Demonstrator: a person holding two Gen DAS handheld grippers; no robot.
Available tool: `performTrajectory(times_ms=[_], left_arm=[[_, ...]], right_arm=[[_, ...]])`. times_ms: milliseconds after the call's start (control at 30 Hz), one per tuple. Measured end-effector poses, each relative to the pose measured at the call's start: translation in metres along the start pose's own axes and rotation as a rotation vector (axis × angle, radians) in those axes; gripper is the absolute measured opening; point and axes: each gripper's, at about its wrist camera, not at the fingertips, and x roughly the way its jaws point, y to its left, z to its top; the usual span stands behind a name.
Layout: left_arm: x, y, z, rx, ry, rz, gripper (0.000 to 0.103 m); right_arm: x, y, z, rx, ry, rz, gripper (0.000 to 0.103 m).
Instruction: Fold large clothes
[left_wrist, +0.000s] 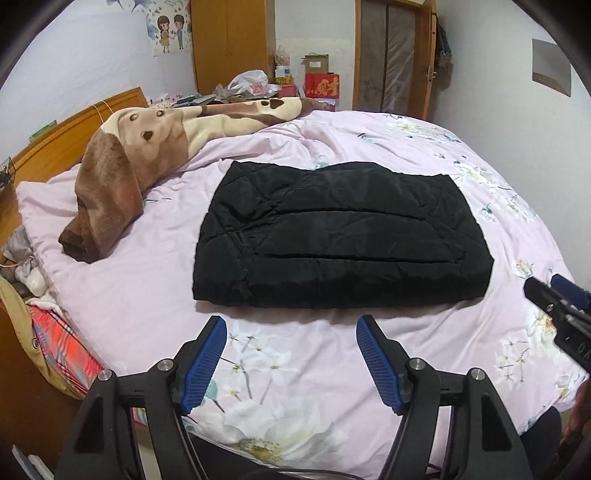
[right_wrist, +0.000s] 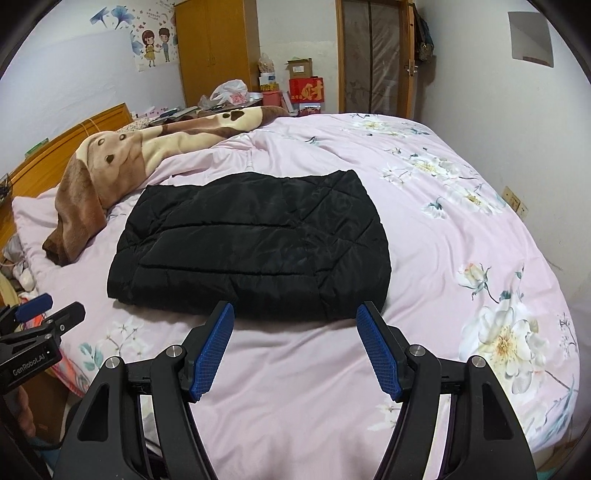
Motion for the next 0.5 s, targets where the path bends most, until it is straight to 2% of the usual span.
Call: performTrajectory(times_ms=[233,500], left_arm=[[-0.007,-0.004,-0.003,-0.027,-0.022,-0.016,0.073],[-0.016,-0.006,-0.004,-0.040,-0.052,-0.025,0.073]], right_arm=[[-0.006,0.004,-0.005,-0.001,-0.009,-0.026,0.069],[-0.012,0.008,-0.006,-0.006,-0.026,-0.018,0.069]])
